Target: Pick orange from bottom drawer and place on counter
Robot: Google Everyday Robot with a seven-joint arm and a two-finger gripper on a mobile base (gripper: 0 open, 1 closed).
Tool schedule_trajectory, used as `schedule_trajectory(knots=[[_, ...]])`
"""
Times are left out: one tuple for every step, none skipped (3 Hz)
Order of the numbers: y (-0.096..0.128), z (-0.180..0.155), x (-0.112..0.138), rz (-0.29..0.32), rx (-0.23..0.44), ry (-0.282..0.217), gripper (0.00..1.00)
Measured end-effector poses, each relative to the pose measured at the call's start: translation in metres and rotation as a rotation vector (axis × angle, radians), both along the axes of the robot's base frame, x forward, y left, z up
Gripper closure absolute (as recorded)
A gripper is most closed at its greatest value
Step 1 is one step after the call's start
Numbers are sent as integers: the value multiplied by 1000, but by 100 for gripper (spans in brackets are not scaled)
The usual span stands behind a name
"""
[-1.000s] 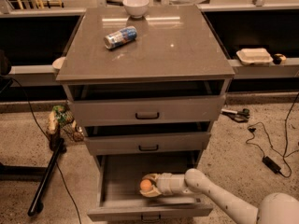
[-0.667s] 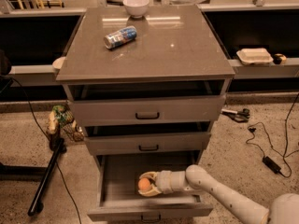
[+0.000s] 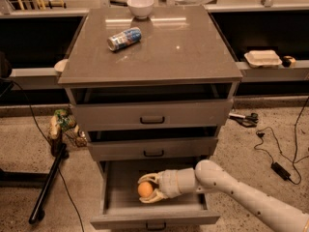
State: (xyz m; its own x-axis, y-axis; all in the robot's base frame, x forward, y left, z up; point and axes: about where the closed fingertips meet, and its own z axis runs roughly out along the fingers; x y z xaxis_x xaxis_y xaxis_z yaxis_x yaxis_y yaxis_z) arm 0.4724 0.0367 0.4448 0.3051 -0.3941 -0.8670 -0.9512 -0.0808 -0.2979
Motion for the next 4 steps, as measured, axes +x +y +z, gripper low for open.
schedule_trajectory(knots=[[14, 54, -17, 76, -57, -75, 100], [13, 66, -15, 85, -79, -99, 100], [11, 83, -10, 85, -39, -90, 100], [-1, 147, 1, 98, 6, -129, 100]])
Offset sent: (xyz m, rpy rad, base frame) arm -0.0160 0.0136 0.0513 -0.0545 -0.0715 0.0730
